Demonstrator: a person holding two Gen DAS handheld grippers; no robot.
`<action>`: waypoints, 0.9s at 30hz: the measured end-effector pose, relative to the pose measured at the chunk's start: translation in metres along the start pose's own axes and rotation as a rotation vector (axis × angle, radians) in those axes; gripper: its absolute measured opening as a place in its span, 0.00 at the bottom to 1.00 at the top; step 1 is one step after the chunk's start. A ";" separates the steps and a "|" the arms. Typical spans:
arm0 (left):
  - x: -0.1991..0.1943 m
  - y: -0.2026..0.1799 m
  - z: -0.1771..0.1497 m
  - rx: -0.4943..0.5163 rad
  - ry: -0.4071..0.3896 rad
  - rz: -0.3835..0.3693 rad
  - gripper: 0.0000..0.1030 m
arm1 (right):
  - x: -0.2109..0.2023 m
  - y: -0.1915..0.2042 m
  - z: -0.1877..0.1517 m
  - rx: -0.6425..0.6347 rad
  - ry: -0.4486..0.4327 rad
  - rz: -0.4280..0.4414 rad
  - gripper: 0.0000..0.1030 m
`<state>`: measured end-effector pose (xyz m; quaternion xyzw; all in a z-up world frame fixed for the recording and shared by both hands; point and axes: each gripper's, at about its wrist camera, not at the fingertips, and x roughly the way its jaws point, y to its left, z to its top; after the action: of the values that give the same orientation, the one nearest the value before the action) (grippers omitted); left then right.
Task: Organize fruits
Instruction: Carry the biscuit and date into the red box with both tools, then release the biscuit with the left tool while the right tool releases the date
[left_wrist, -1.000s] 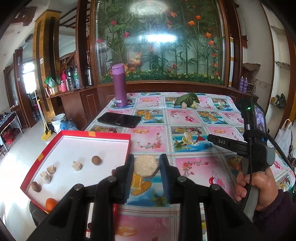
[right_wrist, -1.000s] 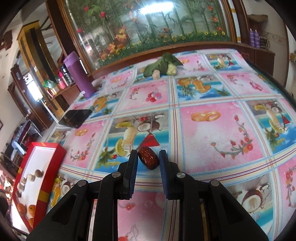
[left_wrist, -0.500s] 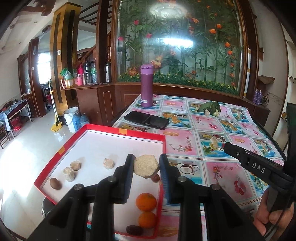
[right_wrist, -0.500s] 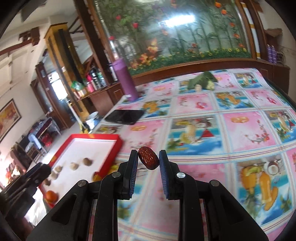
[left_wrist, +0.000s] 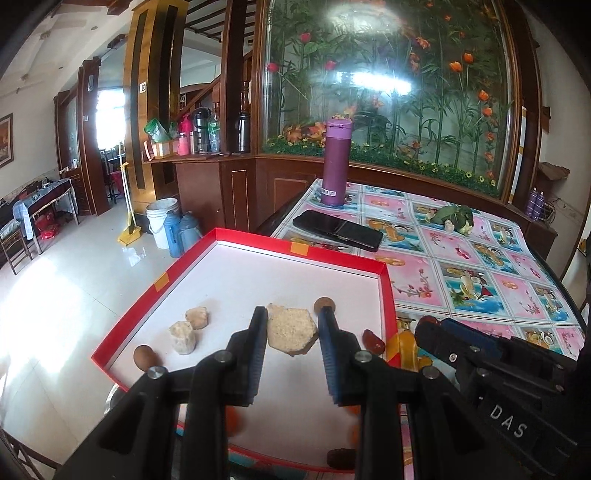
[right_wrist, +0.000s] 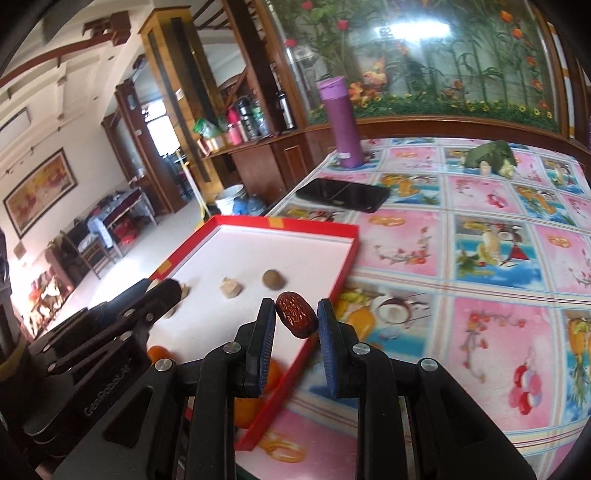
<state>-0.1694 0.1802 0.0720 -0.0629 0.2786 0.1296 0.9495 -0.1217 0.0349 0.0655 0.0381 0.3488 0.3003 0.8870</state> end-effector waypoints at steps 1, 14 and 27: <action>0.001 0.005 0.000 -0.004 0.003 0.006 0.29 | 0.003 0.005 -0.001 -0.005 0.008 0.006 0.22; 0.022 0.080 -0.010 -0.029 0.073 0.071 0.29 | 0.043 0.056 -0.015 -0.082 0.101 0.076 0.22; 0.033 0.081 -0.018 0.021 0.110 0.097 0.29 | 0.063 0.071 -0.034 -0.092 0.171 0.077 0.22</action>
<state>-0.1743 0.2619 0.0352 -0.0465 0.3342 0.1689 0.9261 -0.1434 0.1230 0.0219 -0.0151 0.4073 0.3518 0.8427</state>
